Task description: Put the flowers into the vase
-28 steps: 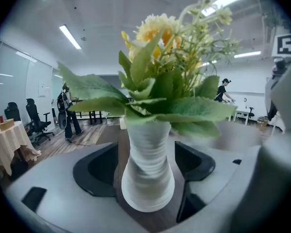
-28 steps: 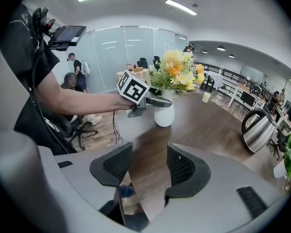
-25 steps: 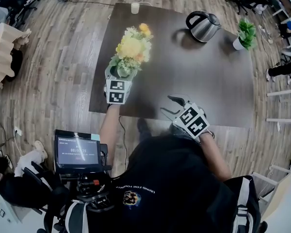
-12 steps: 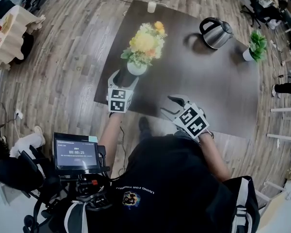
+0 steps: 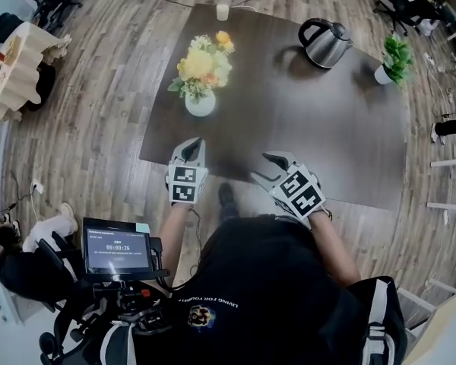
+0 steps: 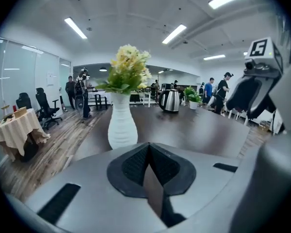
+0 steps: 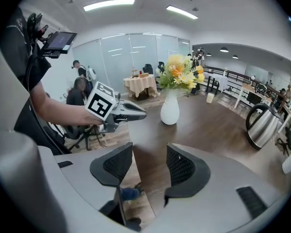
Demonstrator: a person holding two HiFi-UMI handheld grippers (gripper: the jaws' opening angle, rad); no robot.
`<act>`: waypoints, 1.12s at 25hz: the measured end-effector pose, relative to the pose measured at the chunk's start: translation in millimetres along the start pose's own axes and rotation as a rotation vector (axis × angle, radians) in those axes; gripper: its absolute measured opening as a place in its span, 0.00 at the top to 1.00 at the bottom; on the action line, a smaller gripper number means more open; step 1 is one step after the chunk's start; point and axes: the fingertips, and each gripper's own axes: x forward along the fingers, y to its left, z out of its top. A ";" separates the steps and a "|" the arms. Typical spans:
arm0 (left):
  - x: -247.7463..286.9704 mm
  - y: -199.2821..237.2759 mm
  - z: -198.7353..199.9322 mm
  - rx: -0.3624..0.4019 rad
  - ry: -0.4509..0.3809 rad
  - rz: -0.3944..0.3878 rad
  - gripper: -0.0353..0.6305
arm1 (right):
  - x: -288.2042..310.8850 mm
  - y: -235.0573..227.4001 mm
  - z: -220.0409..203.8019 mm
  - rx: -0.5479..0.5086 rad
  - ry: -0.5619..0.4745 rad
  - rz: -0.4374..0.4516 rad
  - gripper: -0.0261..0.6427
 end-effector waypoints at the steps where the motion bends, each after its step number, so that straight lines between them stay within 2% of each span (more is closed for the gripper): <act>1: -0.4 -11.5 0.0 0.006 0.004 -0.008 0.94 | -6.1 -3.1 -6.5 0.015 -0.012 -0.013 0.62; 10: -14.2 -110.9 12.2 0.073 0.022 -0.092 0.94 | -67.8 -21.1 -46.4 0.134 -0.118 -0.100 0.63; 19: -38.4 -220.1 9.9 0.086 0.014 -0.181 0.94 | -108.1 0.1 -104.9 0.154 -0.135 -0.042 0.63; 28: -73.3 -278.5 -18.4 0.076 0.018 -0.154 0.94 | -139.0 31.2 -156.5 0.146 -0.149 -0.009 0.63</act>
